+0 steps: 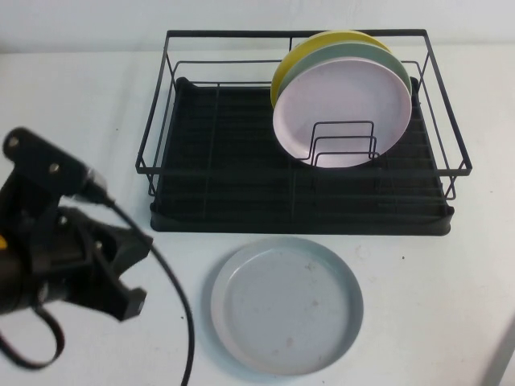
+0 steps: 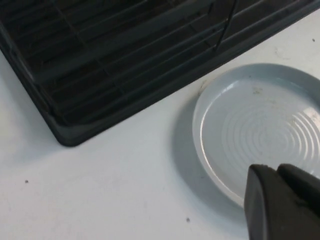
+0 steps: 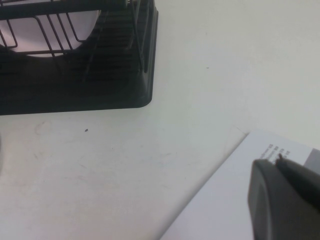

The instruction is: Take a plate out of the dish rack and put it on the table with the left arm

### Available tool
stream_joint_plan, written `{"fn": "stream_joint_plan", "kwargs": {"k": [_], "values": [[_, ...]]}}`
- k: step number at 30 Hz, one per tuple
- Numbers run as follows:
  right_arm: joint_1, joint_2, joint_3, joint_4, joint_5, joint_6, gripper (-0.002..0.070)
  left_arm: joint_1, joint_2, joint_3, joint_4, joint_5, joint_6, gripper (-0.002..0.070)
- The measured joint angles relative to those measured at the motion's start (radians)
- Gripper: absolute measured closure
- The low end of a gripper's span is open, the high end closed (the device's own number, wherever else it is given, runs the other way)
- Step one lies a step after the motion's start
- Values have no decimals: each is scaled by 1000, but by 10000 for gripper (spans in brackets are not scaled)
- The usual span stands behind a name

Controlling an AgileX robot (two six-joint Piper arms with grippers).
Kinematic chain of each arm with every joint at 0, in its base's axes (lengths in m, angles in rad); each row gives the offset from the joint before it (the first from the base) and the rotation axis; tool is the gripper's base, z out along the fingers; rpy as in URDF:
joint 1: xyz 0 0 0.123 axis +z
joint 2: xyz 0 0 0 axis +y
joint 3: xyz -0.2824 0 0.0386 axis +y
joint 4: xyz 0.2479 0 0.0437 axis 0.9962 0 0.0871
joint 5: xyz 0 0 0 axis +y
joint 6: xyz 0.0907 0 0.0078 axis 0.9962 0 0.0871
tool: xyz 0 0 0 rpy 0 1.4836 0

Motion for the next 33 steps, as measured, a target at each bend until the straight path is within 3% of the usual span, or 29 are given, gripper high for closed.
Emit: {"fn": "stream_joint_plan", "kwargs": {"k": [10, 18, 29, 33], "values": [[0, 0, 0, 5, 0, 0, 694, 0, -244, 180, 74, 123, -68, 675], [0, 0, 0, 7, 0, 0, 694, 0, -393, 211, 351, 237, -419, 676], [0, 0, 0, 25, 0, 0, 694, 20, -663, 643, 501, -445, -544, 676], [0, 0, 0, 26, 0, 0, 694, 90, -734, 756, 501, -525, -591, 676]]}}
